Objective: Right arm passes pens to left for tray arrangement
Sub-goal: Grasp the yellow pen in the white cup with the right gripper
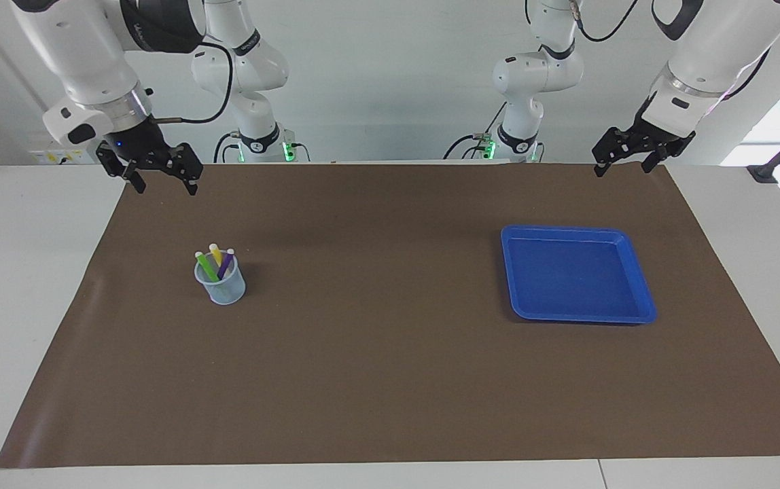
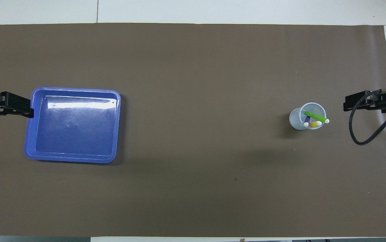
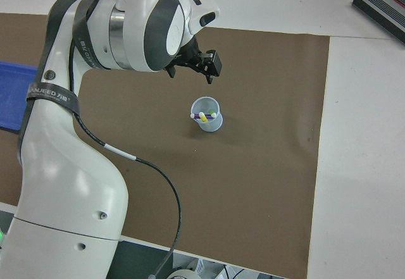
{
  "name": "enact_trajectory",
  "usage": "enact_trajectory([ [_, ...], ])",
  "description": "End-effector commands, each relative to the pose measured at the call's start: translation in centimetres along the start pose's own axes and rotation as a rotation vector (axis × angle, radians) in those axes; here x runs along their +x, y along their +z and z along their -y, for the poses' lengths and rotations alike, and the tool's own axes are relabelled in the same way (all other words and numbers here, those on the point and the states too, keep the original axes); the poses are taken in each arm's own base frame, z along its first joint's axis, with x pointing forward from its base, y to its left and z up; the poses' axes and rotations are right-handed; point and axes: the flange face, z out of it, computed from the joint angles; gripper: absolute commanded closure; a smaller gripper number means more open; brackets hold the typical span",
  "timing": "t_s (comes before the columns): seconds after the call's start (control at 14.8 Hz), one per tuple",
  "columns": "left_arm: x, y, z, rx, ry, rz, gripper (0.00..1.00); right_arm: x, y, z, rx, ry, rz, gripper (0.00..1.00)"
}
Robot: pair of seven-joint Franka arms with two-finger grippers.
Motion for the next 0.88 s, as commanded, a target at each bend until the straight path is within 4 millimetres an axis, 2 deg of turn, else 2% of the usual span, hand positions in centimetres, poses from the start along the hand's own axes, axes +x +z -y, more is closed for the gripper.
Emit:
enact_trajectory([
  [0.0,-0.4,-0.1,0.2,0.014,-0.008,-0.007,0.0,-1.6,3.5,0.1,0.004,0.007,-0.016,0.0],
  [0.41,-0.4,-0.1,0.2,0.014,-0.008,-0.007,0.0,-2.5,11.0,0.1,0.003,-0.054,-0.004,0.02],
  [0.68,-0.5,-0.1,0.2,0.014,-0.01,-0.005,0.0,-2.9,13.9,0.2,0.002,-0.08,-0.022,0.15],
  [0.81,-0.4,0.0,0.4,0.014,-0.017,-0.004,0.0,-2.3,14.8,0.3,0.001,-0.091,-0.047,0.27],
])
